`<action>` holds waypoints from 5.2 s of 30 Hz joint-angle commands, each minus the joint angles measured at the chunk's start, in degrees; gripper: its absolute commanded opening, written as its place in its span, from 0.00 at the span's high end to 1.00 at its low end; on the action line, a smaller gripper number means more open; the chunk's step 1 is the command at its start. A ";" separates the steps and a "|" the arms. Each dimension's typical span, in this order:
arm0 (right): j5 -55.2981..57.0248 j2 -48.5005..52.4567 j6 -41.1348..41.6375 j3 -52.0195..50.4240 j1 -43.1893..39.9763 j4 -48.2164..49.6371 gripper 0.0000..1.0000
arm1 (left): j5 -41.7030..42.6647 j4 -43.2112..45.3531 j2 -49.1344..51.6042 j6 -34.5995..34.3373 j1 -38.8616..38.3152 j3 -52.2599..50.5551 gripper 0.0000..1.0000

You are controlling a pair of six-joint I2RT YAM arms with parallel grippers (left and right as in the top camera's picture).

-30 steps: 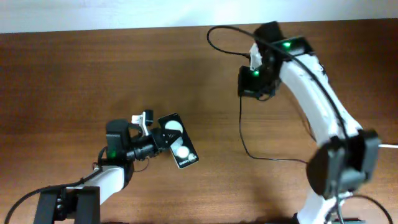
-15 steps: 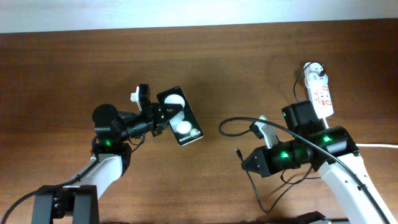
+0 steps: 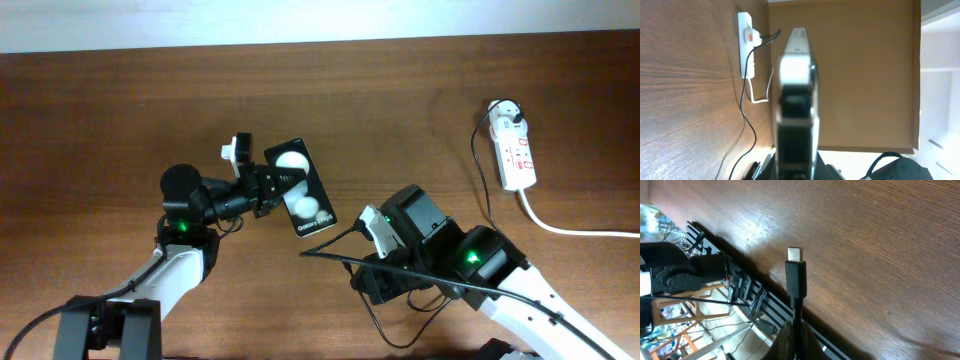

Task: Plug charger to phone and switch on socket

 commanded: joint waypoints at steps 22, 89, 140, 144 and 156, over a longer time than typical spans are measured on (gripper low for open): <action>9.38 2.21 2.05 0.09 5.51 17.09 0.96 | 5.38 -2.01 -0.13 3.85 -0.11 1.31 1.00; 25.83 -30.01 -2.05 0.20 5.46 -6.64 0.01 | -33.29 -60.06 17.29 48.72 -11.89 29.40 1.00; 25.83 -30.01 -2.05 0.20 5.46 -6.64 0.01 | -69.16 -98.55 -23.28 61.66 4.02 32.13 0.01; 25.83 -30.01 -2.03 0.20 5.46 -6.62 0.01 | -59.93 -102.99 -27.32 66.14 15.37 32.09 0.01; 25.83 -30.01 -2.05 0.20 5.46 -6.64 0.01 | -25.16 -107.36 -66.07 78.97 17.20 16.76 0.01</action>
